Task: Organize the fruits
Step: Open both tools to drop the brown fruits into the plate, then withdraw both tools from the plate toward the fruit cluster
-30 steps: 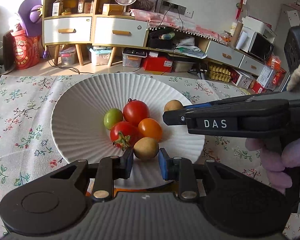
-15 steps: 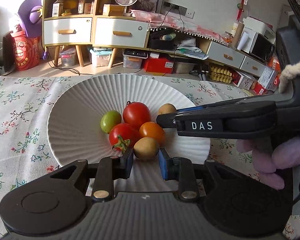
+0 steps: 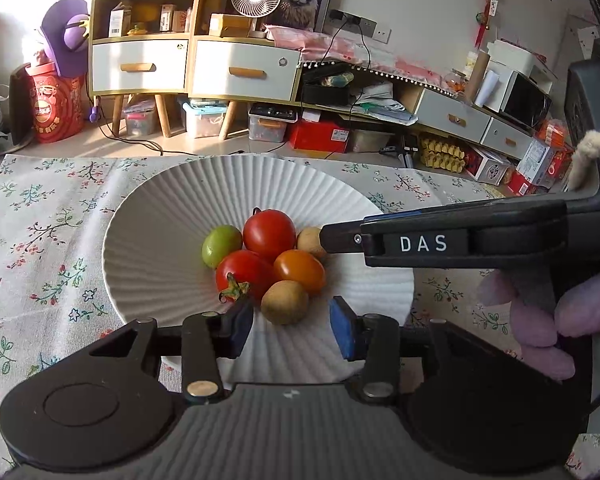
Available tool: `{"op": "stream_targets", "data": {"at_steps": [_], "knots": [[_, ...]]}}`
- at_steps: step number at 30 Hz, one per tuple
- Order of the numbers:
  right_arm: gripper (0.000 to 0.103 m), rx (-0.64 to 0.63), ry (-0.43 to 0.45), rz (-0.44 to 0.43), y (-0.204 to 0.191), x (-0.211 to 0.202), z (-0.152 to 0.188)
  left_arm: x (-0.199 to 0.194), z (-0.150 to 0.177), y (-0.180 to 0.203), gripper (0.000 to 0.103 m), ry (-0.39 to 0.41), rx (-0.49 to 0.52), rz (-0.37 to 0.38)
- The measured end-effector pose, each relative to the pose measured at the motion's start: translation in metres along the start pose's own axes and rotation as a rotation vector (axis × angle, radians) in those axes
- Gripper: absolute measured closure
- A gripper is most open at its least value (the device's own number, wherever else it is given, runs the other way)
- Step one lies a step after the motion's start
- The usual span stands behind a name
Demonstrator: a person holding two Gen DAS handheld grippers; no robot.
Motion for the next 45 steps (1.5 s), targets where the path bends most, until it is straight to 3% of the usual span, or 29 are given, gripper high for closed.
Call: {"op": "stream_targets", "data": {"at_steps": [19, 21, 34, 45], "knots": [[0.045, 0.021, 0.036, 0.003, 0.000, -0.046, 0.014, -0.036, 0.008, 0.002, 0.032, -0.007, 0.062, -0.034], [0.042, 0.025, 0.039, 0.002, 0.001, -0.050, 0.017, -0.039, 0.010, 0.001, 0.024, -0.008, 0.067, -0.040], [0.030, 0.043, 0.031, 0.009, 0.002, -0.065, 0.036, -0.054, 0.033, -0.010, 0.011, -0.033, 0.073, -0.066], [0.011, 0.008, 0.013, 0.013, -0.004, -0.068, 0.066, -0.061, 0.063, -0.024, 0.004, -0.057, 0.074, -0.091]]}}
Point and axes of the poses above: each gripper's, at about its wrist camera, not at the fingertips, and x roughly the way its jaws point, y to its right, z to its underside, the point moved 9 cm from there along x, roughly the way its jaws point, and after that the axes turned 7 degrees about x, right-handed, at the moved point
